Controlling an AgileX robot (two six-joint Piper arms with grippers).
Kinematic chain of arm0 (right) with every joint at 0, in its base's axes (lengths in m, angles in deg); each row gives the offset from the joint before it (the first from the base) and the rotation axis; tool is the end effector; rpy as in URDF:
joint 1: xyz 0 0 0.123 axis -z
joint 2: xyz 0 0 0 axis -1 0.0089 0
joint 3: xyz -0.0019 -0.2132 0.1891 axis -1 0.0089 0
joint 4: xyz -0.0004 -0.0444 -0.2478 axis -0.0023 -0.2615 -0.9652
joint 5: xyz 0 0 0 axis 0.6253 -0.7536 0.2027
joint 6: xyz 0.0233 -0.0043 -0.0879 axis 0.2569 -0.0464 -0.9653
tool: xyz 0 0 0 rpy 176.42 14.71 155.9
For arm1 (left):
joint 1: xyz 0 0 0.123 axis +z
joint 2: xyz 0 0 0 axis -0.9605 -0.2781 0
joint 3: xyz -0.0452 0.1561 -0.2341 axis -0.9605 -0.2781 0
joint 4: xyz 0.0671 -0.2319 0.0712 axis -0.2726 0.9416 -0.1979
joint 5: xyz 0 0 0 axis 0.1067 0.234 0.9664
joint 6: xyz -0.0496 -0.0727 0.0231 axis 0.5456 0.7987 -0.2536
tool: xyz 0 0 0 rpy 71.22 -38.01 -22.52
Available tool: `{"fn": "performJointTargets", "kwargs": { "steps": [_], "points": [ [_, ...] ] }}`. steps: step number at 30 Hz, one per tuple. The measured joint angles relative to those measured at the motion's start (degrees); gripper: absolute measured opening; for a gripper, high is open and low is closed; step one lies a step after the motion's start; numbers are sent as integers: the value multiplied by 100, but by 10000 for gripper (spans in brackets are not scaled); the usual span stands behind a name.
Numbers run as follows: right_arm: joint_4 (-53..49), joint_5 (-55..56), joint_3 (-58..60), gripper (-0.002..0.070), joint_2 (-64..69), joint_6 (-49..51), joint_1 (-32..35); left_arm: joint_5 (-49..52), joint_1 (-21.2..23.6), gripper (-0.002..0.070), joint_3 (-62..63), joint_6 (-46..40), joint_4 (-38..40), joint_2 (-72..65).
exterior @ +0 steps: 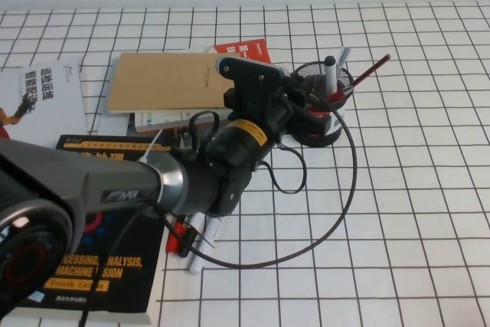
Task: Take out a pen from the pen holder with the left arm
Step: 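Take a marker out of the pen holder and lay it on the table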
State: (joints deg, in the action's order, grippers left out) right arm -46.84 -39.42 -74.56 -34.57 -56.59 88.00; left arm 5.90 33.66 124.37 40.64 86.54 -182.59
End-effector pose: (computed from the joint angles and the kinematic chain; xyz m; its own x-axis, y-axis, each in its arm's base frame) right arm 0.0532 0.0036 0.1718 -0.2800 0.1912 -0.9408 0.0071 0.9803 0.1972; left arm 0.3489 -0.2860 0.1759 -0.1315 -0.0735 -0.9886 0.5744 0.8072 -0.1364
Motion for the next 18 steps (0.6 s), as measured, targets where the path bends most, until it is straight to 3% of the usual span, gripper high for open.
{"fn": "performJointTargets", "kwargs": {
  "steps": [9, 18],
  "points": [
    [0, 0, 0, -17, 0, 0, 0, 144, 112, 118, 286, -75, -280, 159],
    [0, 0, 0, -17, 0, 0, 0, 813, 132, 118, 286, -263, -1173, 908]
  ]
}}
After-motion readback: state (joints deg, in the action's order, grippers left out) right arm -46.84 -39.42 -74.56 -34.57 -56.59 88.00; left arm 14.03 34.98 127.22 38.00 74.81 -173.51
